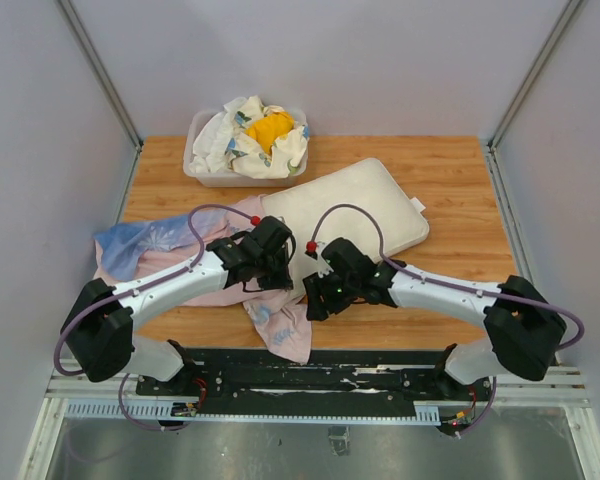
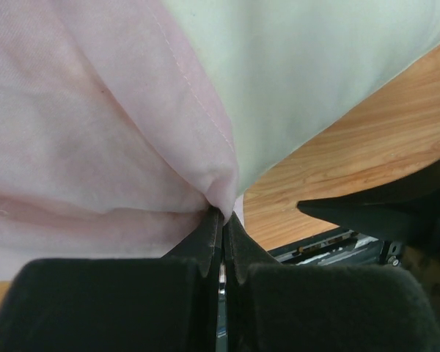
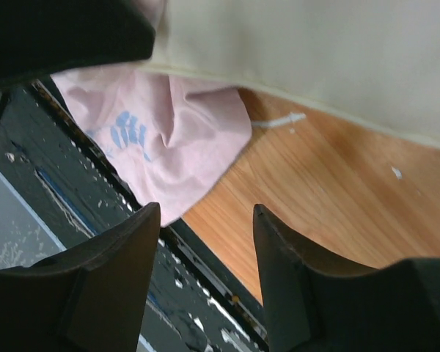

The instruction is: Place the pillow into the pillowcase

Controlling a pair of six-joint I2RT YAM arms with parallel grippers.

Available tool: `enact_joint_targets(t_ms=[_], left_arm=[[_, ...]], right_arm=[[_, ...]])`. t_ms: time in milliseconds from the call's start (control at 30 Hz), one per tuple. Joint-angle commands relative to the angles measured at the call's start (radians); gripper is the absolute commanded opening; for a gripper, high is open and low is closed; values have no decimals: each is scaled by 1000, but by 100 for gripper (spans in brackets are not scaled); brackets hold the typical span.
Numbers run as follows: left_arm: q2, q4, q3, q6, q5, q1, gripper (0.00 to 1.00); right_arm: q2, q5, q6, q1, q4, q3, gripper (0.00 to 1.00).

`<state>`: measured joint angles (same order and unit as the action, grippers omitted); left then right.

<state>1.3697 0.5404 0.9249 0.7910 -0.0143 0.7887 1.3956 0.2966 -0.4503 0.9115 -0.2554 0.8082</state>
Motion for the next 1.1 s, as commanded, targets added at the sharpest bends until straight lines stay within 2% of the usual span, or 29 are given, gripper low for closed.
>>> enact_joint_targets(t_ms=[0, 367, 433, 567, 600, 833, 1067], left_arm=[[-22, 10, 21, -13, -10, -3, 0], [-47, 36, 24, -8, -28, -3, 0], [-49, 37, 25, -6, -29, -3, 0], [-54, 39, 26, -4, -27, -3, 0], [-54, 40, 26, -4, -26, -3, 0], [-51, 45, 35, -12, -32, -4, 0], [-42, 23, 14, -12, -22, -5, 0]], right_arm=[[74, -15, -57, 33, 181, -9, 55], [274, -51, -72, 59, 226, 45, 55], [289, -57, -71, 68, 228, 50, 44], [301, -82, -81, 77, 187, 64, 3], [294, -99, -81, 77, 168, 65, 1], [159, -287, -68, 56, -49, 51, 1], [60, -432, -23, -79, -243, 61, 1]])
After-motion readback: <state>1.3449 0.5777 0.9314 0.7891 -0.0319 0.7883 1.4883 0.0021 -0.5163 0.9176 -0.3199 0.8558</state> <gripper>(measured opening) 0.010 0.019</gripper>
